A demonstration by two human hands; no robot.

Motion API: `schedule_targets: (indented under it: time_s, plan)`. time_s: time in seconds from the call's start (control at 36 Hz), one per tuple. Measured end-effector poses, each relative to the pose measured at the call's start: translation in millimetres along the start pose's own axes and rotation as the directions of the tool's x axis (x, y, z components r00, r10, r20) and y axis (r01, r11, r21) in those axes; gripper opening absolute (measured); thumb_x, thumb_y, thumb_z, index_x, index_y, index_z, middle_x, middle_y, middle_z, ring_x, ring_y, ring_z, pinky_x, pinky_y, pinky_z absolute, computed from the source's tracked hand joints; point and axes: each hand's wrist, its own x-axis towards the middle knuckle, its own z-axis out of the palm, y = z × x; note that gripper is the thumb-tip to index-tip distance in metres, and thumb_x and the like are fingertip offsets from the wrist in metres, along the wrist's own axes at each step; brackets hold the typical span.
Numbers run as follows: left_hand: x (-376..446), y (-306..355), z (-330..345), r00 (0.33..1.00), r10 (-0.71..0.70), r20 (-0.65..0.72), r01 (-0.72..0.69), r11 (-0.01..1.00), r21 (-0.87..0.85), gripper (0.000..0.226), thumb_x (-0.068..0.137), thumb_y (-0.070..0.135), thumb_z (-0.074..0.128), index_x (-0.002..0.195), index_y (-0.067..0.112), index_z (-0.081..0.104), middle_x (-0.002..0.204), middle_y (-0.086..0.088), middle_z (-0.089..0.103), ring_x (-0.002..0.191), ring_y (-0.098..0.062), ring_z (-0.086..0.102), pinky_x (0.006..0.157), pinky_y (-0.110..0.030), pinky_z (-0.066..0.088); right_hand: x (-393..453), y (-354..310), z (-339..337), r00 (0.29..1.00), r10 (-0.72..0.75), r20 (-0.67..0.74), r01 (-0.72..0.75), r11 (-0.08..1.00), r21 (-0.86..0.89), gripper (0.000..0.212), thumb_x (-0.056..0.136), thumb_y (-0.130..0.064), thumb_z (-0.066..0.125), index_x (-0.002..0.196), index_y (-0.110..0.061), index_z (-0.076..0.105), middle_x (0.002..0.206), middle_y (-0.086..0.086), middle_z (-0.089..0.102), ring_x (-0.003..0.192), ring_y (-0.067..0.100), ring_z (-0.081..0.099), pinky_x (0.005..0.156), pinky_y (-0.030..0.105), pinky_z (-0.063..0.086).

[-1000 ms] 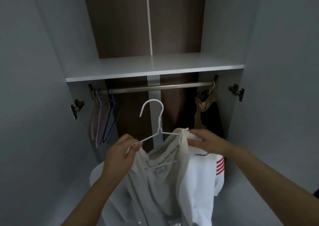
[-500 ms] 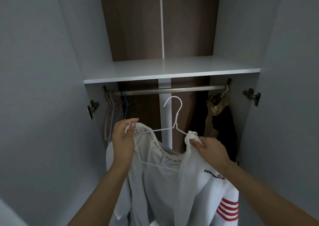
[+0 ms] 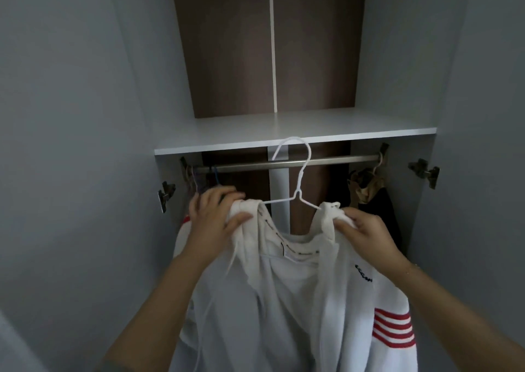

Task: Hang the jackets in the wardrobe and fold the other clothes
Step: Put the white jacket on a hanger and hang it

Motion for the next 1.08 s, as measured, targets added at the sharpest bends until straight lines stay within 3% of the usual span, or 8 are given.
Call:
schedule_targets:
  time_s: [0.08, 0.19, 0.28, 0.39, 0.58, 0.72, 0.81, 1.08]
  plan:
    - [15, -3, -2, 0.999, -0.025, 0.035, 0.031, 0.982, -0.188, 0.036, 0.089, 0.058, 0.051, 0.103, 0.026, 0.06, 0.092, 0.013, 0.058, 0.088, -0.012, 0.057, 0.086, -0.038, 0.042, 3, -13, -6, 0.999, 0.025, 0.027, -0.027, 0.996, 0.082, 0.012, 0.094, -0.019, 0.057, 0.1, -0.019, 0.068, 0.089, 0.007, 0.069, 0.084, 0.025, 0.064, 0.078, 0.043, 0.051]
    - [32, -3, -5, 0.998, -0.05, -0.043, 0.036, 0.962, -0.27, 0.035, 0.086, 0.057, 0.052, 0.092, 0.024, 0.061, 0.079, 0.013, 0.059, 0.073, -0.005, 0.056, 0.065, -0.029, 0.037, 13, -29, -21, 0.991, 0.099, 0.092, -0.126, 0.927, 0.354, 0.025, 0.1, -0.021, 0.046, 0.114, -0.025, 0.066, 0.113, -0.001, 0.068, 0.11, 0.017, 0.061, 0.102, 0.039, 0.045]
    - [49, 2, -13, 0.993, -0.053, -0.108, 0.019, 0.955, -0.297, 0.043, 0.082, 0.058, 0.05, 0.088, 0.018, 0.063, 0.08, 0.004, 0.063, 0.075, -0.016, 0.059, 0.069, -0.035, 0.044, 24, -42, -29, 0.993, 0.028, 0.116, -0.061, 0.955, 0.289, 0.028, 0.09, -0.044, 0.059, 0.116, -0.035, 0.065, 0.113, -0.015, 0.068, 0.107, 0.002, 0.061, 0.087, 0.014, 0.048]
    - [84, 13, -30, 0.981, -0.004, -0.195, -0.046, 0.966, -0.253, 0.036, 0.086, 0.055, 0.058, 0.083, 0.019, 0.061, 0.075, 0.006, 0.062, 0.071, -0.016, 0.058, 0.063, -0.032, 0.041, 58, -55, -35, 0.994, -0.022, -0.111, 0.024, 0.999, 0.023, 0.054, 0.068, -0.06, 0.065, 0.11, -0.027, 0.068, 0.097, -0.012, 0.072, 0.092, 0.005, 0.066, 0.082, 0.028, 0.052]
    - [181, 13, -49, 0.977, 0.003, -0.214, -0.062, 0.961, -0.27, 0.049, 0.08, 0.07, 0.052, 0.098, 0.025, 0.063, 0.089, 0.009, 0.064, 0.083, -0.015, 0.059, 0.075, -0.035, 0.046, 157, -63, -54, 0.946, -0.105, -0.306, 0.096, 0.994, -0.044, 0.059, 0.064, -0.073, 0.06, 0.104, -0.031, 0.073, 0.096, -0.016, 0.073, 0.096, 0.007, 0.066, 0.09, 0.037, 0.051]
    - [270, 9, -55, 0.96, 0.044, -0.278, -0.14, 0.931, -0.338, 0.05, 0.069, 0.074, 0.056, 0.09, 0.029, 0.064, 0.086, 0.01, 0.066, 0.085, -0.018, 0.063, 0.08, -0.041, 0.051, 249, -60, -67, 0.894, -0.228, -0.386, 0.171, 0.969, -0.177, 0.026, 0.075, -0.064, 0.064, 0.095, -0.047, 0.066, 0.089, -0.01, 0.073, 0.088, 0.009, 0.067, 0.083, 0.035, 0.052]
    - [327, 6, -59, 0.943, 0.055, -0.328, -0.16, 0.94, -0.303, 0.052, 0.067, 0.075, 0.053, 0.09, 0.03, 0.066, 0.089, 0.01, 0.067, 0.087, -0.017, 0.063, 0.086, -0.046, 0.051, 314, -57, -70, 0.844, -0.308, -0.438, 0.188, 0.936, -0.297, 0.033, 0.08, -0.063, 0.06, 0.097, -0.037, 0.072, 0.084, -0.013, 0.072, 0.08, 0.009, 0.064, 0.066, 0.015, 0.042]
    - [499, -39, -33, 0.911, 0.029, -0.412, -0.069, 0.994, -0.084, 0.026, 0.084, 0.057, 0.062, 0.093, 0.032, 0.064, 0.089, 0.011, 0.064, 0.084, -0.011, 0.058, 0.073, -0.026, 0.036, 514, -17, -48, 0.816, -0.404, -0.413, 0.261, 0.896, -0.36, 0.047, 0.084, -0.058, 0.057, 0.113, -0.024, 0.071, 0.101, -0.003, 0.073, 0.08, 0.007, 0.057, 0.062, 0.016, 0.035]
